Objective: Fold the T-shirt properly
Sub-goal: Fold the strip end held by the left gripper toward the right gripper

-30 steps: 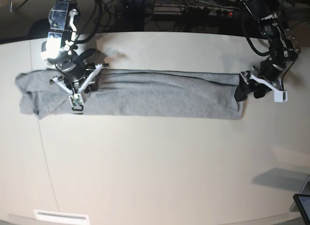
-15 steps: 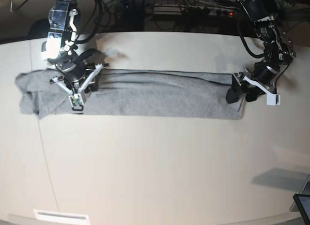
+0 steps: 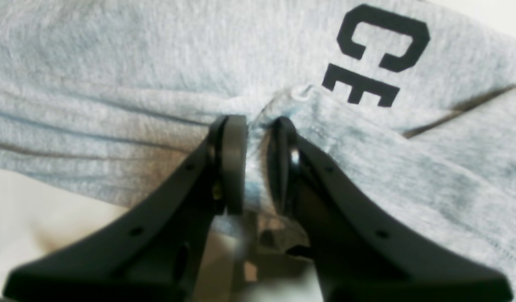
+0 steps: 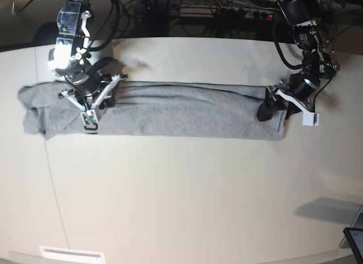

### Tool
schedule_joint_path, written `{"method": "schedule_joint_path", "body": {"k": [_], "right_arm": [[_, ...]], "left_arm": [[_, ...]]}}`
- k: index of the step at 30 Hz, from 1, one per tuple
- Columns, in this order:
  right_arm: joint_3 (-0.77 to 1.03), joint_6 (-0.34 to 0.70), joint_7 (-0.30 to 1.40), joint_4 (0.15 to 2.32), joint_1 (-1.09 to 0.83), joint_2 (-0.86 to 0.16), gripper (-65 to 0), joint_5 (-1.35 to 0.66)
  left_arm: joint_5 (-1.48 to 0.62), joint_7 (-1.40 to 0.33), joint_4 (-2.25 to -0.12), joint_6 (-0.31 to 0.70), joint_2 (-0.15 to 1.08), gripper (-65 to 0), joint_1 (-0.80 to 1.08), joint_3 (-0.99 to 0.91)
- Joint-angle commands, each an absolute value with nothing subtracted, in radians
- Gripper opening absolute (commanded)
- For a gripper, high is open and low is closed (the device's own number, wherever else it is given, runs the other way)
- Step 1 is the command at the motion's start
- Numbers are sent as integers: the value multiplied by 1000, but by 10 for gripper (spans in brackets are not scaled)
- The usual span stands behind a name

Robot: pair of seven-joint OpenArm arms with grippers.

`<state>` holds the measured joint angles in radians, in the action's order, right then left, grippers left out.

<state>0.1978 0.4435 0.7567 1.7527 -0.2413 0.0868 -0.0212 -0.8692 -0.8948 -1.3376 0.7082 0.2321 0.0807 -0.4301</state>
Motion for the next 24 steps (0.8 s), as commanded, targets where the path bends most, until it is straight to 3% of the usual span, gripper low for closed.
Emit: {"method": "schedule_joint_path", "body": {"k": [1,11,13,18,24], "right_arm": [[196,444,774,1759,-243,87,-525,-16],[196,444,776,1759,-243,85,-525,-16],[196,444,776,1759,-243,85,-525,-16],[196,444,776,1758,-242,85,-525,-16],[196,444,776,1758,-240,85,-525,-16]], "left_arm": [[-843,-929,-1340,698,240,-198,67,-430],[-843,-929,-1271,698,248,-212,45,-440],[-843,-929,-1273,698,246,-282,45,-440],[-843,-929,-1277,698,246,-645,44,-437],[-843,-929,-1405,698,248,-650,53,-429]]}}
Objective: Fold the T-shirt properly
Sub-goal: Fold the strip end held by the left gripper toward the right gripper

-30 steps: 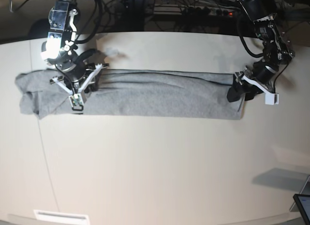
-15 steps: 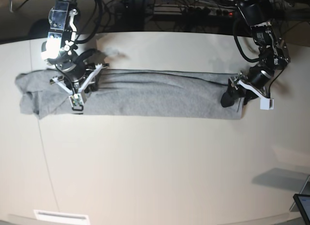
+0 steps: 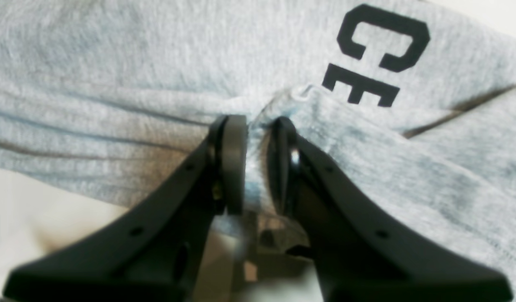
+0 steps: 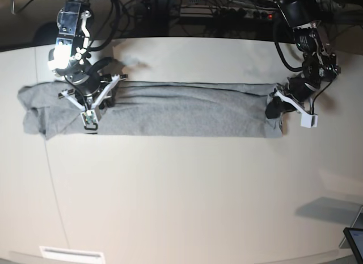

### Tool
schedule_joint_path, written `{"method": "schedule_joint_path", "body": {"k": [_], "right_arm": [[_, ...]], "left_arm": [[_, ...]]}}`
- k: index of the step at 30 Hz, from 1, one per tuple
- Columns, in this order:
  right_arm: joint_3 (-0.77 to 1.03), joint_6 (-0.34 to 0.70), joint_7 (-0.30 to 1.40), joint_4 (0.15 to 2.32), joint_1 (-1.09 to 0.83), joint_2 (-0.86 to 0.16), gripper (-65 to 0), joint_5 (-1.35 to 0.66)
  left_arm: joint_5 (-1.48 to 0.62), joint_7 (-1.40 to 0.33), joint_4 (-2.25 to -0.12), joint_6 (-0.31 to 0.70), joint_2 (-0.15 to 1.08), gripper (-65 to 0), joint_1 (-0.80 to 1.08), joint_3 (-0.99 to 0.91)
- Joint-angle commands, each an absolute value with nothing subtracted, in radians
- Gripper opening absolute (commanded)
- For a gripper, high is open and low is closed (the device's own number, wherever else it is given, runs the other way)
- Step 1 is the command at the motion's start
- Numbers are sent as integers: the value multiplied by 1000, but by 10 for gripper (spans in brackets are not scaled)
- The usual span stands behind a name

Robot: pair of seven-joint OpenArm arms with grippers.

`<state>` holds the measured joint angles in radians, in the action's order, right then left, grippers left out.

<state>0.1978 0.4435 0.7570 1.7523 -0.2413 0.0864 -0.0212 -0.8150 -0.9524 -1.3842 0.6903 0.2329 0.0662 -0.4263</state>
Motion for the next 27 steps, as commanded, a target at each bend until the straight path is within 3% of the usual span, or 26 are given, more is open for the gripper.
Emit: {"method": "schedule_joint_path", "body": {"k": [1,7,11,17,27], "right_arm": [[196,444,776,1758,-240,85,-525,-16],[196,444,776,1758,-237,85,-525,-16],[196,444,776,1758,-237,85,-525,-16],[199,444,776,1758,-237,85,-525,-16],[200,444,776,1758,-237,85,-525,-16]], "left_arm": [[-843,-931,-1438,684,246,-650,54,-427],[-843,-934,-1616,590,248,-650,56,-305],[-843,-934,-1662,568,240,-650,56,-208],[-843,-931,-1725,455,219,-650,54,-47],[-843,-934,-1788,421,154,-650,56,97]]}}
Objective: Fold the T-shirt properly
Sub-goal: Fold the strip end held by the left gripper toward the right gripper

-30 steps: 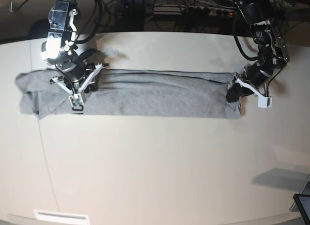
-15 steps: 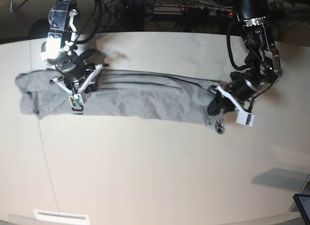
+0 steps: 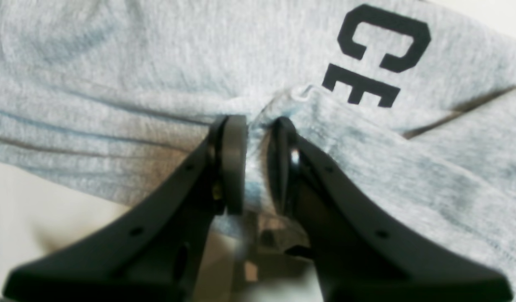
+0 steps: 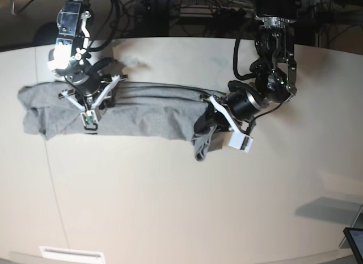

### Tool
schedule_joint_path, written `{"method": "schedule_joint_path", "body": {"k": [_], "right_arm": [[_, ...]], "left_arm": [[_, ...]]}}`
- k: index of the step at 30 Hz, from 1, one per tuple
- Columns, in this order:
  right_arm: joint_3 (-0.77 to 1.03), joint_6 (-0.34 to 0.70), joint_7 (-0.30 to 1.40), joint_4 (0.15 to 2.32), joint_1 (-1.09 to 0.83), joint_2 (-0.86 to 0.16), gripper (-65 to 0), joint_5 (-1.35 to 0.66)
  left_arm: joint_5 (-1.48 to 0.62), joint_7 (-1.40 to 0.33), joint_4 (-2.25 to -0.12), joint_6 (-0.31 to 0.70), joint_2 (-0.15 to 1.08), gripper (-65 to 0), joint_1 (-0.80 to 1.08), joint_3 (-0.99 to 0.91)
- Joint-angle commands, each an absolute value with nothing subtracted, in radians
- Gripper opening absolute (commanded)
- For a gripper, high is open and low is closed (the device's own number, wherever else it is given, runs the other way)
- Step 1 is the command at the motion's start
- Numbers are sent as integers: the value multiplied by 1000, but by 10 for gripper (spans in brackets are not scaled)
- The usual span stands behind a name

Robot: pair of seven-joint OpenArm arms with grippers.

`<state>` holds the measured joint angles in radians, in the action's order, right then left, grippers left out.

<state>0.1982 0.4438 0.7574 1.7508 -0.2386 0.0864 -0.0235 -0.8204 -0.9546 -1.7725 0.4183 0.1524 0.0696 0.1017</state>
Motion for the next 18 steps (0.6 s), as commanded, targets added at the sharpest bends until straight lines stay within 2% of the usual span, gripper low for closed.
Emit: {"method": "schedule_joint_path", "body": {"k": [1,6,10,18], "right_arm": [[200,444,776,1758,-237,85,-525,-16],[200,444,776,1758,-237,85,-525,-16],[200,444,776,1758,-237,85,-525,-16],[200,444,776,1758,-237,85,-525,-16]], "left_arm": [[-843,-934,-1788,421,145,-650,56,107],[-843,-934,-1787,418,88,-650,56,131],[-843,-929,-1785,349,45,-650,54,173],[-842,-894,-1692,344,-5,-650,44,263]]}}
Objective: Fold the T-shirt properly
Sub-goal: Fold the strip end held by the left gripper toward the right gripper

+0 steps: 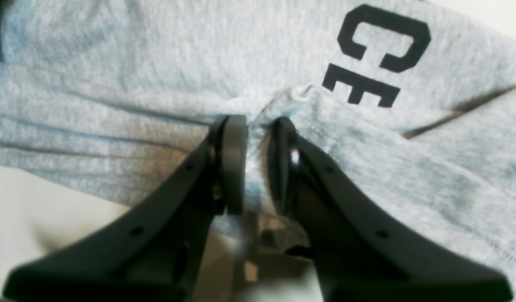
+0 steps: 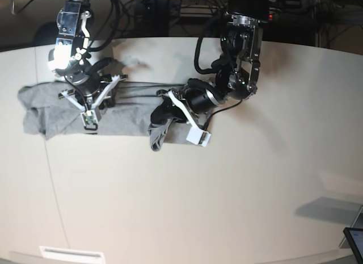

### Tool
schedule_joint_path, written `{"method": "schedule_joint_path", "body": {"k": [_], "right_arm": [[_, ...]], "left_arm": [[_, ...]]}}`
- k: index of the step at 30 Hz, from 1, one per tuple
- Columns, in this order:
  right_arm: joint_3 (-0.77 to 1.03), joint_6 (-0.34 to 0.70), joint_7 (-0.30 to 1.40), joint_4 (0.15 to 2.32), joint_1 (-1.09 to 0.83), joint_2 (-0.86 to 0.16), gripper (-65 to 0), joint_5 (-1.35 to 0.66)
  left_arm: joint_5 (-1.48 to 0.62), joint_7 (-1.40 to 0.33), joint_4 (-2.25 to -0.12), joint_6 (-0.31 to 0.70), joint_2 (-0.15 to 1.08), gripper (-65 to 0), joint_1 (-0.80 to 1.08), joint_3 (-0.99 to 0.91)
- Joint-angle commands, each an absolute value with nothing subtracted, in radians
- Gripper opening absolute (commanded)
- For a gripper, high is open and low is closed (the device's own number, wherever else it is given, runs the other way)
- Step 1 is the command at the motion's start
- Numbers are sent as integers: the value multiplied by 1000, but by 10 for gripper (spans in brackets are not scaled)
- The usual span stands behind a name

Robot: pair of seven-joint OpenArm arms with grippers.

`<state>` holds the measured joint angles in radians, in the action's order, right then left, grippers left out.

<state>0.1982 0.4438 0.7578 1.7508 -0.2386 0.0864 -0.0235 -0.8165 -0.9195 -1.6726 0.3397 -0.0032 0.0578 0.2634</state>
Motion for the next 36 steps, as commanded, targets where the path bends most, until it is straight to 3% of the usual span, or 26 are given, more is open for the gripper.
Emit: {"method": "schedule_joint_path", "body": {"k": [1,26,32,36], "right_arm": [[200,444,776,1758,-237,85,-525,-16],[199,444,776,1758,-240,84,-525,-16],[197,444,776,1758,-240,84,-525,-16],[197,444,776,1758,-240,84,-525,-16]], "left_arm": [[-842,-874,-1682,344,-4,-650,44,277],[-851,-829,-1612,352,-8,-647,21,303],[-851,-829,-1613,386,-8,-445,22,335],[-851,-829,-1621,386,-21,-368,24,335]]}}
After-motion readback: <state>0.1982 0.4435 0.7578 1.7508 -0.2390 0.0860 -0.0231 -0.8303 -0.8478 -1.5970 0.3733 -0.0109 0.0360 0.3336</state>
